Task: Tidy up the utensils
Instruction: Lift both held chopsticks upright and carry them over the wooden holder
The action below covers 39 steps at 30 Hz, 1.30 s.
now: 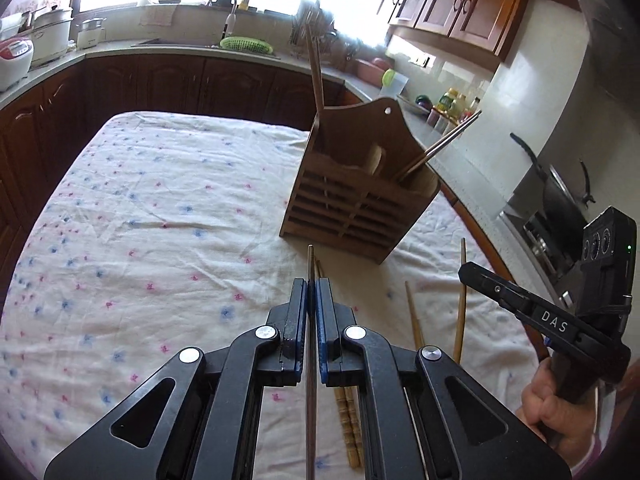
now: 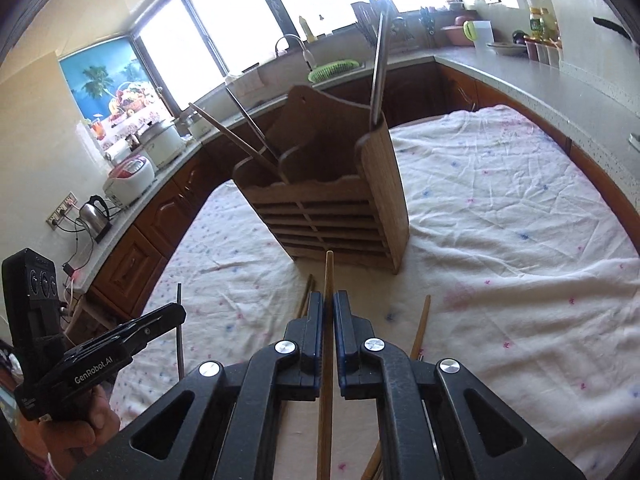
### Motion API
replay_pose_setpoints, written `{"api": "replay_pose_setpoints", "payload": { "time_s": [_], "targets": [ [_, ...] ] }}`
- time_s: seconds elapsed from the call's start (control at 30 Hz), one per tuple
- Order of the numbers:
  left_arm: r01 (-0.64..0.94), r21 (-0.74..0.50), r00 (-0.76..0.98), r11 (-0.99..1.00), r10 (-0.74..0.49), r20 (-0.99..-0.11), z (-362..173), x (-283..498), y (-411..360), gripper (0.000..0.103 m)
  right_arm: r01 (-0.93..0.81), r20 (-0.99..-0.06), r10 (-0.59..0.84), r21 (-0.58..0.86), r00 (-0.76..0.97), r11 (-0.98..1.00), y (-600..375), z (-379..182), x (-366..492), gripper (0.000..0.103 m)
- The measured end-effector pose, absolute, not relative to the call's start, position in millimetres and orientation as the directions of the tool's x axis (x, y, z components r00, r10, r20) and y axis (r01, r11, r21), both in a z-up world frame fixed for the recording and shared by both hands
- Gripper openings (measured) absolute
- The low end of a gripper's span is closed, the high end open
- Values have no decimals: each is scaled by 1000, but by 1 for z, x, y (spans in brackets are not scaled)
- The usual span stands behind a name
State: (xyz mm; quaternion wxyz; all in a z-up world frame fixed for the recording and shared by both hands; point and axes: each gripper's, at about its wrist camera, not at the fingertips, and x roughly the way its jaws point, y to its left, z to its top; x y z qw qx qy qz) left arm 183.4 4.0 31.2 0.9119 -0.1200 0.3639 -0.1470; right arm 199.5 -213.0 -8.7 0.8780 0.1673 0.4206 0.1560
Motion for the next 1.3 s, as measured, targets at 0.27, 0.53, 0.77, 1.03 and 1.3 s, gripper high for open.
{"api": "replay_pose_setpoints", "payload": {
  "time_s": [0.27, 0.53, 0.77, 1.03, 1.3],
  "targets": [
    [210, -360, 755, 909, -385, -531, 71, 151, 23, 4, -172, -591, 420, 429, 689, 887, -227, 47, 181, 5],
    [228, -344, 789, 911, -380, -483, 91, 141, 23, 4, -175, -555, 402, 417, 728, 892, -235, 65, 176, 5],
    [217, -347, 802, 912, -369, -470, 95, 140, 25, 4, -170, -555, 395, 414, 732, 895, -238, 66, 174, 5],
    [205, -349, 815, 914, -357, -457, 99, 145, 28, 4, -167, -548, 387, 407, 742, 898, -241, 69, 175, 5],
    [212, -345, 832, 914, -354, -427, 113, 155, 26, 4, -165, -526, 375, 404, 763, 900, -248, 80, 184, 5]
  ]
}}
